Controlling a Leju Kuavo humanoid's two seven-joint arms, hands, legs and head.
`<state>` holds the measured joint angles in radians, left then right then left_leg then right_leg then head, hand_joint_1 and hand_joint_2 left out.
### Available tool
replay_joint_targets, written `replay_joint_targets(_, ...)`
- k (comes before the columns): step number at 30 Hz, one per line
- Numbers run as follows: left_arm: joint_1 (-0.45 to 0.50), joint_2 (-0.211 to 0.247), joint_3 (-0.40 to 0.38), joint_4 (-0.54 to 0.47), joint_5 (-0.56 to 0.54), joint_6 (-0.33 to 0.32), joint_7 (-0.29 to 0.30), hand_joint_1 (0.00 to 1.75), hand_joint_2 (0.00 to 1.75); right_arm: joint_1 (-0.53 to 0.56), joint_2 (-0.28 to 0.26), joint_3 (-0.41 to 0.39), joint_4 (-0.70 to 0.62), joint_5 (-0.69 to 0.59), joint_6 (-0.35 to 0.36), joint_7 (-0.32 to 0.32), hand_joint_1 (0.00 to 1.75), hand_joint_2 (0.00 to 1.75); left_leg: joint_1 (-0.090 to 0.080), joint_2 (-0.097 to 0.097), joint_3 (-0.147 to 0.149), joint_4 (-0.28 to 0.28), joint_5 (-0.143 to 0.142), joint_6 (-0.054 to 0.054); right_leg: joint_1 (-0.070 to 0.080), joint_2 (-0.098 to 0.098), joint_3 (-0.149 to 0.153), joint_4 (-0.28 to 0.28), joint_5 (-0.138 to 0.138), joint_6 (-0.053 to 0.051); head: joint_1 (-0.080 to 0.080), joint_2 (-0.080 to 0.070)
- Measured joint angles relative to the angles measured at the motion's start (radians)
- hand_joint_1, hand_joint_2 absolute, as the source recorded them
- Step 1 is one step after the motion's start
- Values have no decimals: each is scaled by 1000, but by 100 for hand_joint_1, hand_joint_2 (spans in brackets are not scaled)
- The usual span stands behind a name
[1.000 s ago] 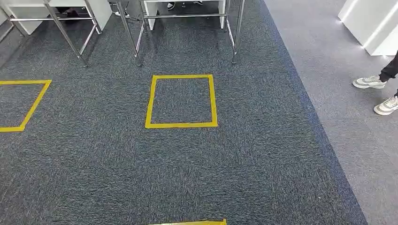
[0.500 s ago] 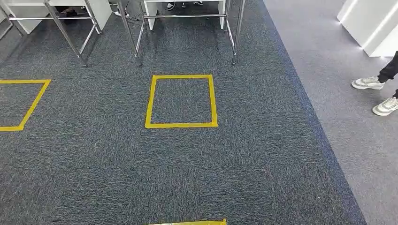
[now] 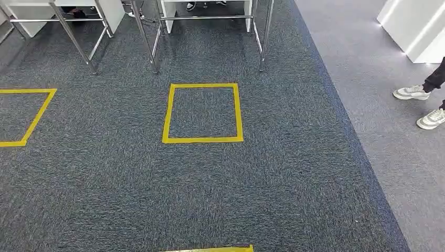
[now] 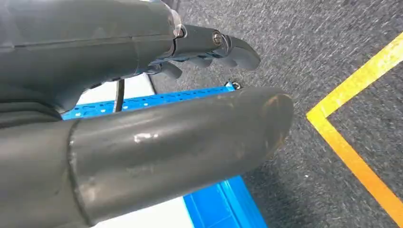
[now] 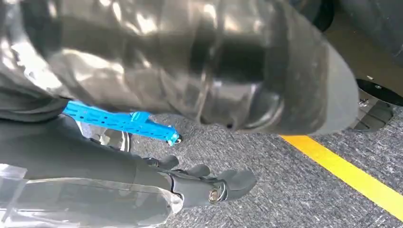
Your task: Take the parts from the cabinet and place them on the table.
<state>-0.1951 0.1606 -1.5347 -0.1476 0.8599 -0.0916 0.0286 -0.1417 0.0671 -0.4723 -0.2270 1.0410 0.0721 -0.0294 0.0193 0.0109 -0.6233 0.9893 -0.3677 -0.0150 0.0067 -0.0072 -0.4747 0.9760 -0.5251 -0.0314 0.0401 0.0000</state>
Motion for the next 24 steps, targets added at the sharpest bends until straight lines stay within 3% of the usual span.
replay_joint_targets(24, 6, 0, 0, 0, 13, 0, 30, 0, 0, 0, 0, 3, 0, 0, 0, 5, 0, 0, 0, 0, 0, 0, 0, 0, 0, 0, 0, 0, 0, 0, 0, 0)
